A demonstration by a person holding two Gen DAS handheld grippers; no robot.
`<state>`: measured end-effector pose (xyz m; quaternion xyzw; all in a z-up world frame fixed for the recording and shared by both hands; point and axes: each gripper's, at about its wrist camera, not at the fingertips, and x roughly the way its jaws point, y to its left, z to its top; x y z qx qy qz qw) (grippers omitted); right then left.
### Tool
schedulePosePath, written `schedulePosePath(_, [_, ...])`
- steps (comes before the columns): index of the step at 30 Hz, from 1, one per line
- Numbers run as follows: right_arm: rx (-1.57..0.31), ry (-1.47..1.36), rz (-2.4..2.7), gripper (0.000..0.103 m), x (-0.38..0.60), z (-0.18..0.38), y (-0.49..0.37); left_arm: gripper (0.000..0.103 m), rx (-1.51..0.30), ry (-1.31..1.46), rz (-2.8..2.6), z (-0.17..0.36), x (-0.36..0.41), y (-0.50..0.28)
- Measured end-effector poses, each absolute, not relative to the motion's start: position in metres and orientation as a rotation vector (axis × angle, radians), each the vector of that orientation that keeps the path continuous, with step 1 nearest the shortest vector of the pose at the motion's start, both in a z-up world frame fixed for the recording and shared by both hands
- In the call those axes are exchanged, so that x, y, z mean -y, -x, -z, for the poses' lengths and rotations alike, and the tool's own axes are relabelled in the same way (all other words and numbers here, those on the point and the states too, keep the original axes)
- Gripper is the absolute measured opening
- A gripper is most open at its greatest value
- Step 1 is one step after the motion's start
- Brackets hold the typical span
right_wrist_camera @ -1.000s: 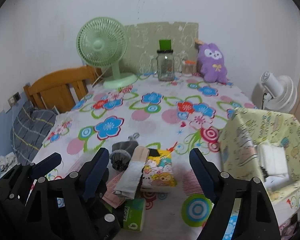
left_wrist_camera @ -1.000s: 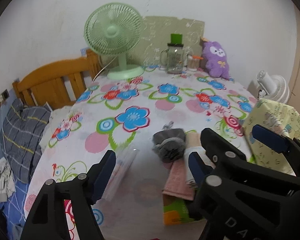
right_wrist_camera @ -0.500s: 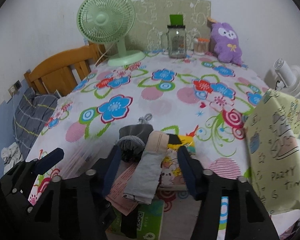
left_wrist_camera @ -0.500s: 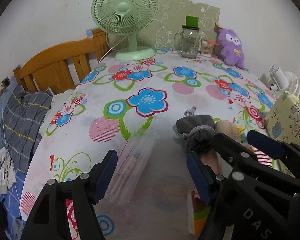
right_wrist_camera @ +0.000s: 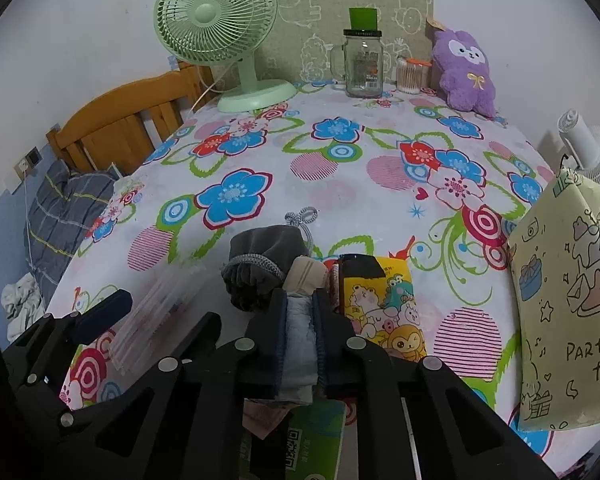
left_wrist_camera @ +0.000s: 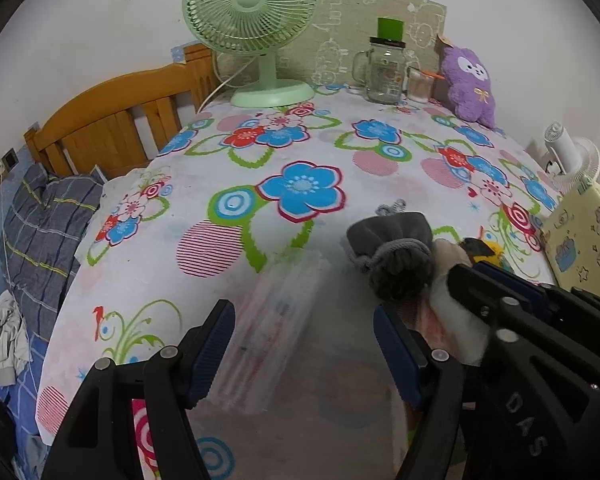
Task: Organize soft objects
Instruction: 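Grasp the grey sock with the right tool, then grasp the clear plastic pack of straws with the left tool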
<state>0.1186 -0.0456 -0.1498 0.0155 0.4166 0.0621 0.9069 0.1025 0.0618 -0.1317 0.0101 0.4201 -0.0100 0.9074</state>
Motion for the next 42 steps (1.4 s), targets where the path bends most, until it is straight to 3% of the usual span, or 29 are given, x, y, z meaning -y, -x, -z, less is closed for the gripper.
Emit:
schedulePosePath(9, [-0.821,-0.036,-0.132,0.015,0.04,0.14,-0.126,0.073,-0.895,-0.003,-0.001,0.139,-0.076,-0.113])
schedulePosePath(16, [-0.84,-0.032,-0.138,0.015,0.037,0.145,-0.13,0.042,-0.935,0.005,0.026,0.149,-0.072,-0.117])
schedulePosePath(24, [-0.837,-0.032,-0.137,0.015,0.037,0.146,-0.128,0.024,-0.928,0.028,0.058,0.141,-0.067,-0.108])
schedulePosePath(42, [-0.738,-0.064,-0.116,0.015,0.069,0.102,-0.09,0.023,-0.809,-0.006,0.115,0.085,-0.031,-0.077])
